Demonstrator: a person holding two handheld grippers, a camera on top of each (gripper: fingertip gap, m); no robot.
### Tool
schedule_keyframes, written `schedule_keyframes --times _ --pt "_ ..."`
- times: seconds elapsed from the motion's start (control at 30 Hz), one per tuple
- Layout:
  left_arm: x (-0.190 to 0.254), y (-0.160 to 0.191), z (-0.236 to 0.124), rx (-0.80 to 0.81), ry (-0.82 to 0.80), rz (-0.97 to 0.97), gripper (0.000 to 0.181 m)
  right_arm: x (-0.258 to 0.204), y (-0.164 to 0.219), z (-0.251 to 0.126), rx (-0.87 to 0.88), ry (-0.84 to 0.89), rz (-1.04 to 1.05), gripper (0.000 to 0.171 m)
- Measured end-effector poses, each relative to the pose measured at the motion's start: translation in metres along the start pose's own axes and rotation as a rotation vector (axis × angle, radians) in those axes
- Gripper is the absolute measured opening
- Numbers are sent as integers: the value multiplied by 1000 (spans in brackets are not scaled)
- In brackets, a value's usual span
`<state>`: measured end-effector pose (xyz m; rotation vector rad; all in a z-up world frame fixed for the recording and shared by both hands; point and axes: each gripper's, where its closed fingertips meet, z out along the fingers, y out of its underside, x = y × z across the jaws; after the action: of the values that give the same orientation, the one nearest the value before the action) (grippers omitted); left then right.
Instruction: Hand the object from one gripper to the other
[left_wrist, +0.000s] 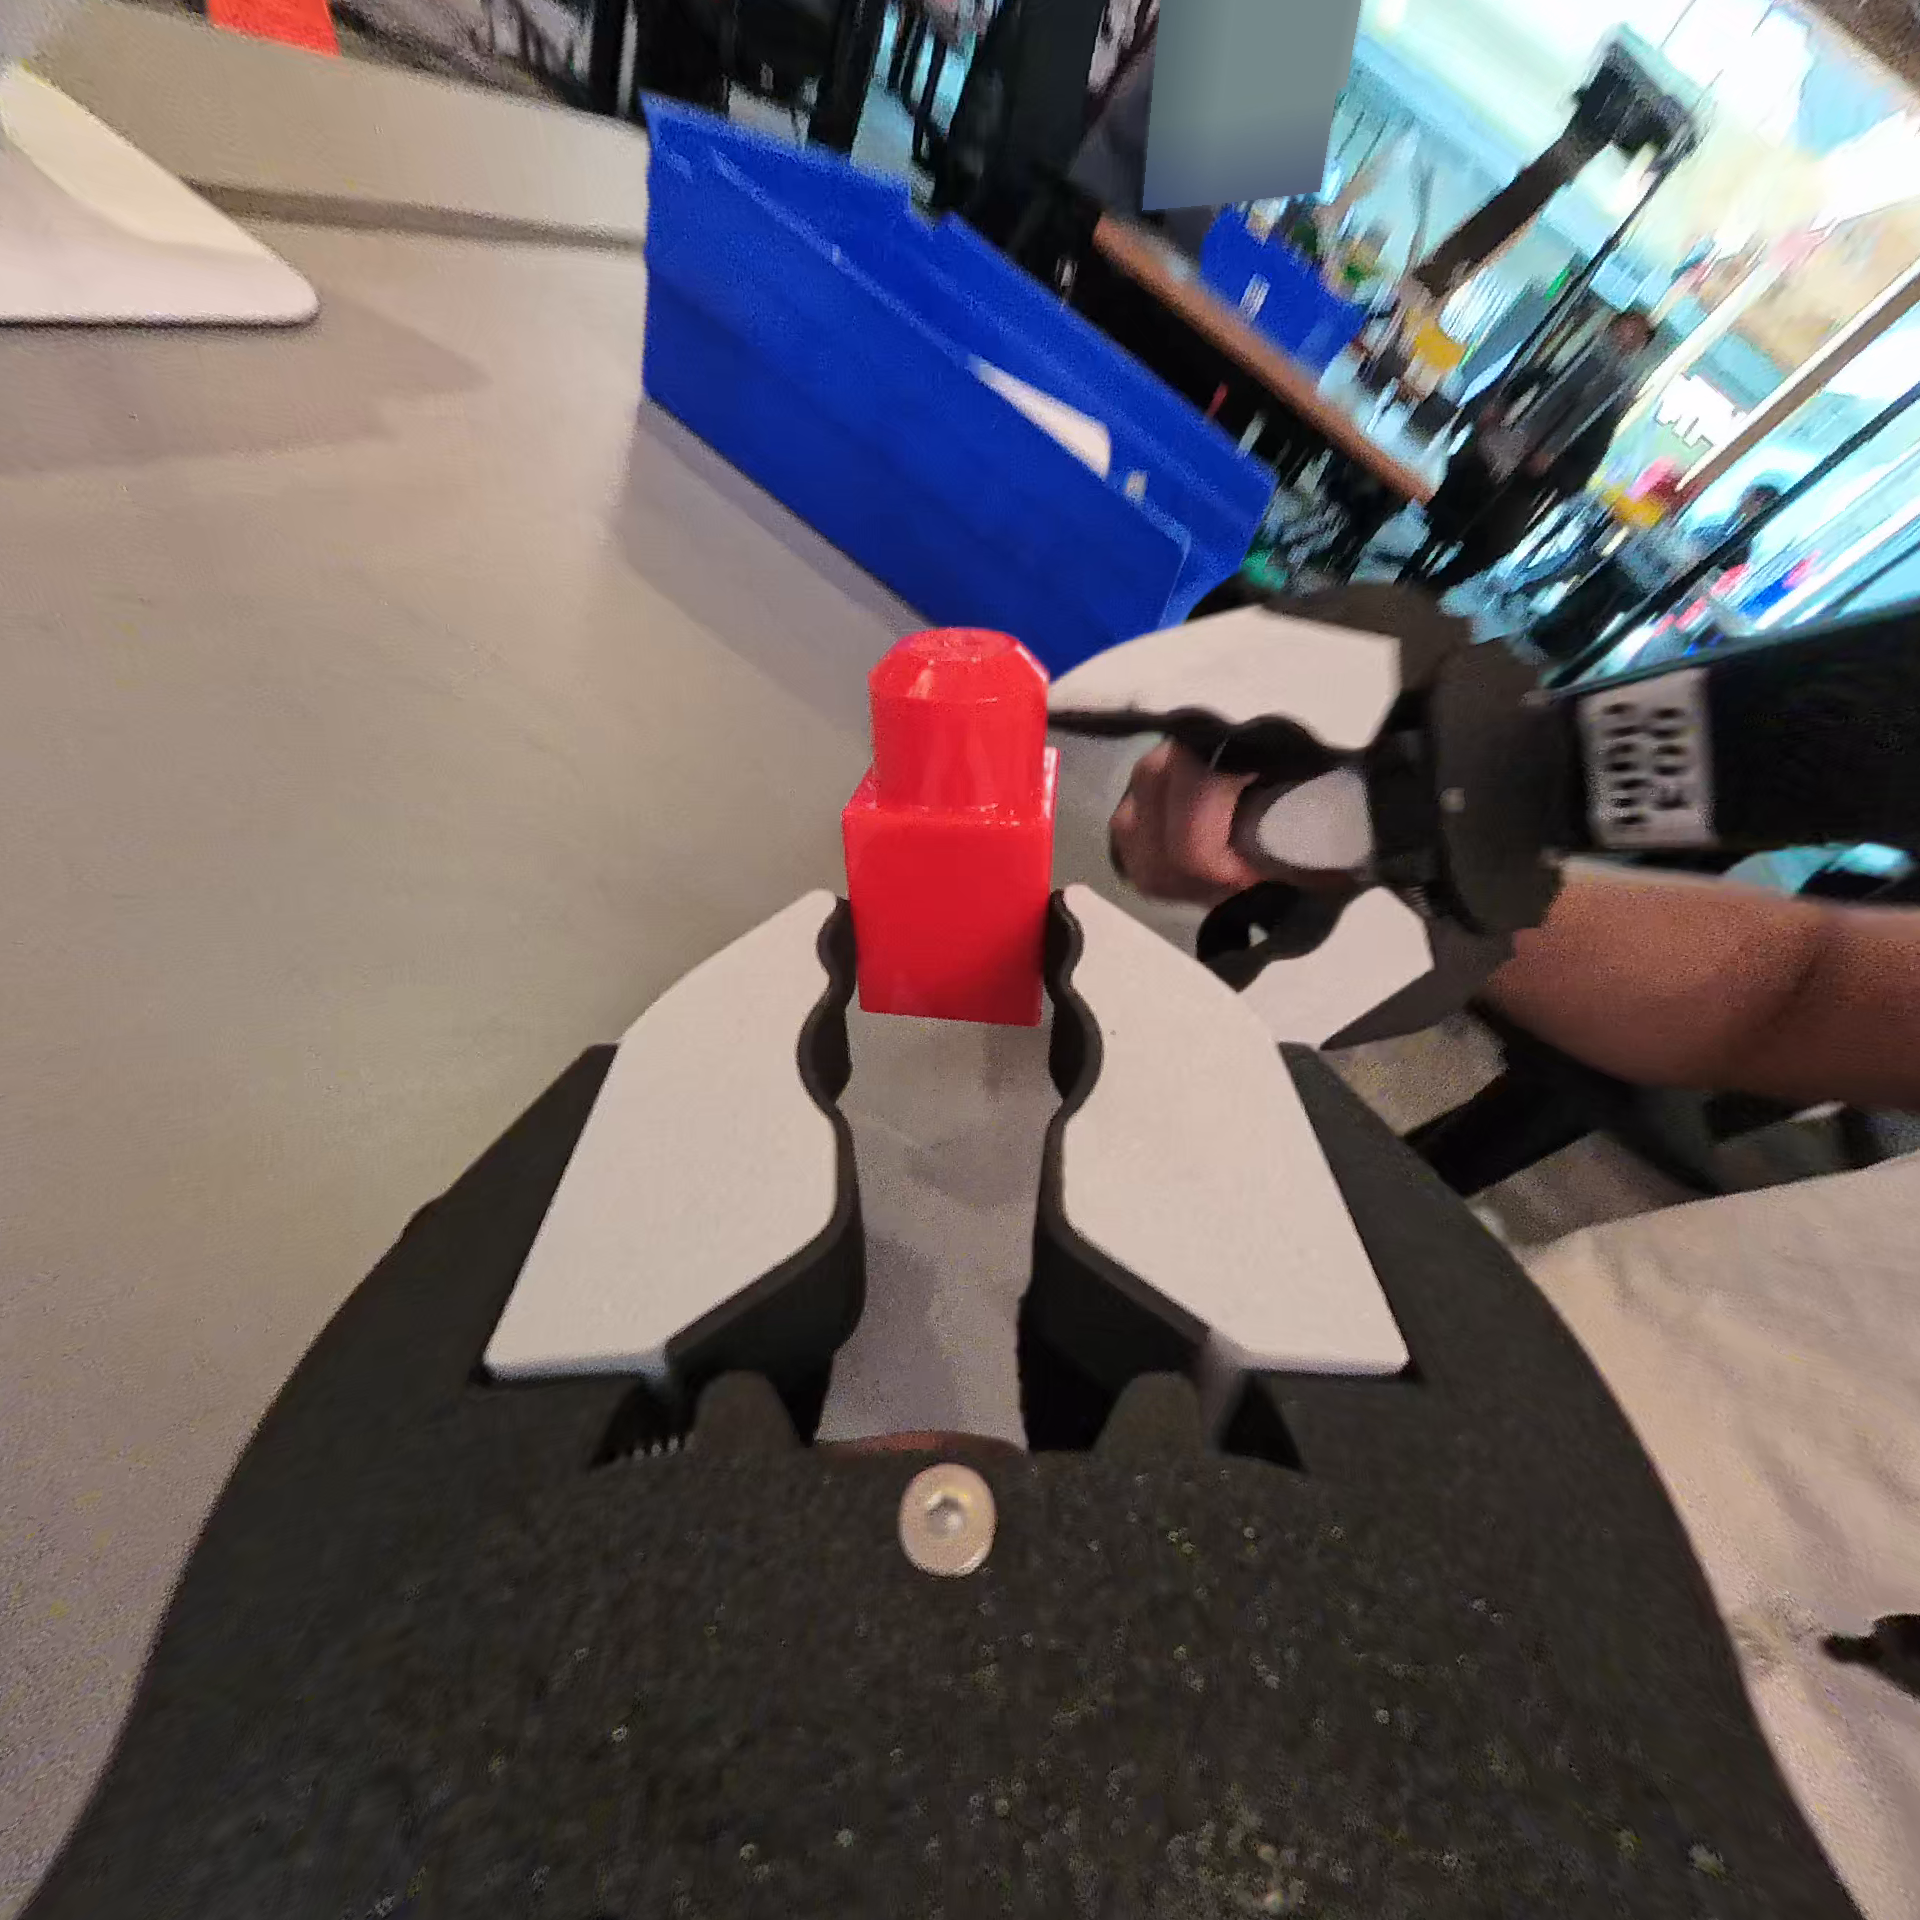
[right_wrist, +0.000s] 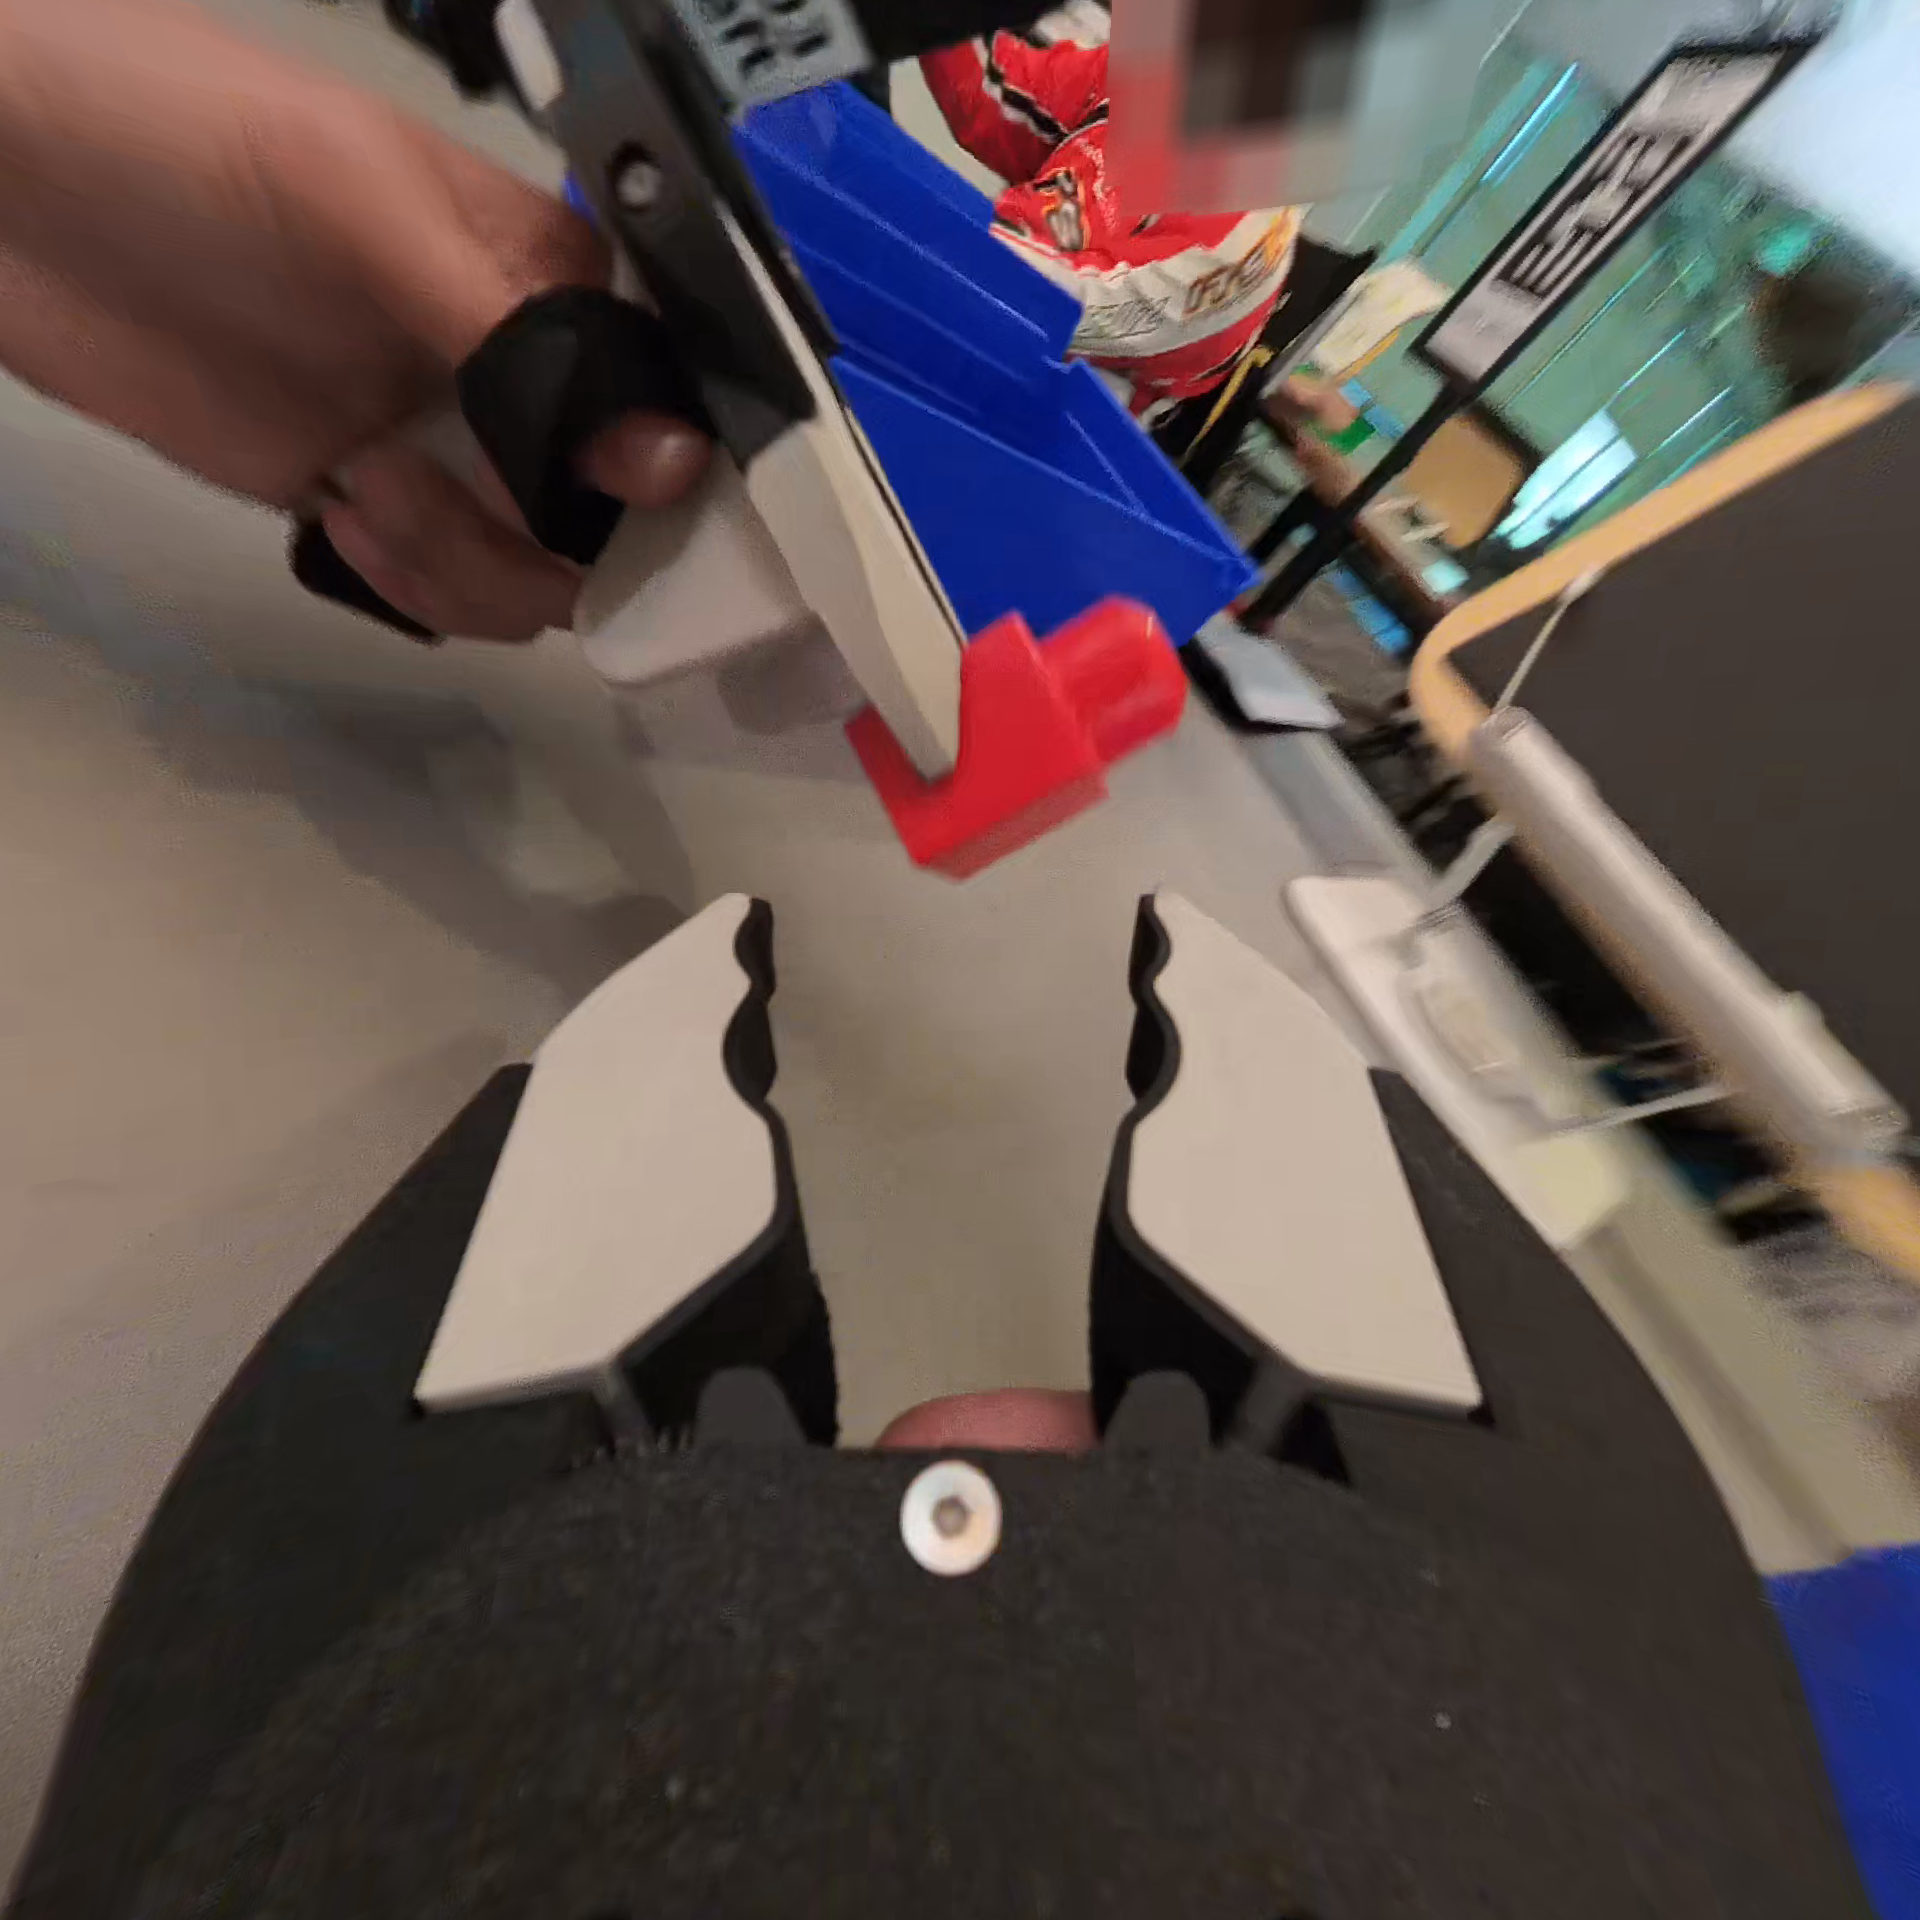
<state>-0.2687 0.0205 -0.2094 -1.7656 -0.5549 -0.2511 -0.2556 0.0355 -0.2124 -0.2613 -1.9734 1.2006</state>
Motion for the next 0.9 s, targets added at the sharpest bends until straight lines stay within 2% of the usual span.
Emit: schedule_keyframes --times 0.1,0.17,0.23,0.3,0.47,0.57,0.67,0.73,0.9 --pt "4 -17 -13 108 99 -76 34 2 4 0 31 -184 398 62" --pt "10 -24 -17 163 165 -103 34 0 2 0 77 -363 747 65" --pt "13 -24 -16 175 200 -130 34 6 -10 -5 192 -545 1095 69" --pt "19 -23 -12 180 241 -164 34 22 -22 -10 338 -629 1324 68" --pt "30 -21 4 216 288 -265 34 31 -28 -7 441 -599 1447 65" --pt "31 -26 11 285 284 -325 34 23 -29 0 426 -580 1463 63" --pt "33 -27 18 306 288 -364 34 26 -31 3 471 -522 1471 54" --pt "32 -23 23 302 259 -362 34 29 -32 2 511 -497 1473 37" --pt "37 -25 25 304 266 -329 34 31 -35 -2 530 -462 1426 37"
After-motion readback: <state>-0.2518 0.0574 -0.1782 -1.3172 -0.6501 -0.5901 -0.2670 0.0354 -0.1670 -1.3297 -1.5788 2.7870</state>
